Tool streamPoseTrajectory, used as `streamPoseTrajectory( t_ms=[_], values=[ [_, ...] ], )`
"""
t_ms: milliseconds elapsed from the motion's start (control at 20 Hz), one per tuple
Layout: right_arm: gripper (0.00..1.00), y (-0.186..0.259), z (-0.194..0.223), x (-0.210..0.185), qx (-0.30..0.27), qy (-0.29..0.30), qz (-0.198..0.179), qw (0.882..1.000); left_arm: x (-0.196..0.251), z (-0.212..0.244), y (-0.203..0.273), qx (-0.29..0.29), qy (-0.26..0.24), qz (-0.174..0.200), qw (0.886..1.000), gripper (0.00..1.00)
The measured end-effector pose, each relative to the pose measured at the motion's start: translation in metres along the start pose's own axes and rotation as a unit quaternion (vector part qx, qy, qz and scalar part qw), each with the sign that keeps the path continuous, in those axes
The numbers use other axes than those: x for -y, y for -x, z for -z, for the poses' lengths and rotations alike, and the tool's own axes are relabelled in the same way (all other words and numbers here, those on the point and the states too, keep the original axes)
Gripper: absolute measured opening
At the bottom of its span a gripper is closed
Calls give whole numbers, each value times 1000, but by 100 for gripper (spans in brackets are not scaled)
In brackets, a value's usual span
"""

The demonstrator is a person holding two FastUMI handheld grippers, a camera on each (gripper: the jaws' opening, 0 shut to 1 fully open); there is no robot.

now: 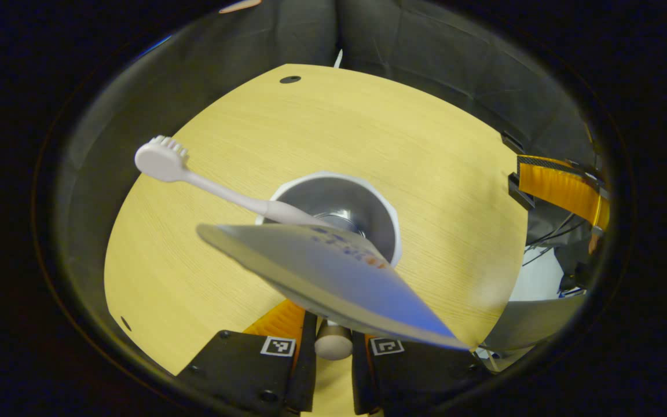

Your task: Put the toothbrush and toothpaste on the desktop into the cup, then pick up the cup and place it on the coaster on the desktop.

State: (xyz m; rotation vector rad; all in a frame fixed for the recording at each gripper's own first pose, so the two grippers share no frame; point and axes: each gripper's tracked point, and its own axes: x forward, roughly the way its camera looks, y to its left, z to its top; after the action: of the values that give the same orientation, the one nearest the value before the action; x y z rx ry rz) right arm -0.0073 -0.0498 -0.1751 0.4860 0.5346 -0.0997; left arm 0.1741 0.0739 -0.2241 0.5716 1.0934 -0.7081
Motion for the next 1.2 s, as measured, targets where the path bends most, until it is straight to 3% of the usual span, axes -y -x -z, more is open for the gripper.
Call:
streamPoseTrajectory(
  t_ms=[50, 150, 250, 350, 550, 600, 650, 700, 750, 800, 950, 1200],
  values=[
    [61, 1, 0, 2, 0, -1, 0, 1000, -11, 0, 6, -2, 1, -1, 1000, 34],
    [61, 2, 1, 4, 0, -3, -1, 1000, -30, 1, 15, -7, 4, -4, 1000, 34],
    [39, 4, 2, 5, 0, -3, -2, 1000, -42, 1, 19, -9, 6, -10, 1000, 33],
    [39, 4, 4, 7, -2, -3, -3, 1000, -54, 1, 24, -13, 9, -15, 1000, 33],
    [39, 4, 7, 10, -6, -6, -2, 1000, -12, 1, -5, -13, 8, -19, 1000, 33],
    [61, 3, 7, 11, -7, -7, -2, 1000, -7, 2, -9, -13, 7, -21, 1000, 33],
    [61, 3, 7, 12, -7, -9, -1, 1000, -5, 1, -10, -11, 6, -22, 1000, 33],
    [39, 3, 6, 12, -7, -10, -1, 1000, -3, 1, -10, -11, 6, -22, 1000, 33],
    [39, 3, 6, 13, -8, -10, -1, 1000, -2, 1, -11, -10, 7, -23, 1000, 33],
    [50, 3, 7, 14, -8, -10, -1, 1000, -4, 1, -9, -11, 7, -23, 1000, 34],
    [39, 1, 6, 13, -9, -9, -3, 1000, -6, 3, -9, -11, 2, -32, 999, 35],
    [61, -3, 4, 8, -11, -3, -10, 1000, -3, 3, -6, -5, -5, -42, 999, 36]
  ],
)
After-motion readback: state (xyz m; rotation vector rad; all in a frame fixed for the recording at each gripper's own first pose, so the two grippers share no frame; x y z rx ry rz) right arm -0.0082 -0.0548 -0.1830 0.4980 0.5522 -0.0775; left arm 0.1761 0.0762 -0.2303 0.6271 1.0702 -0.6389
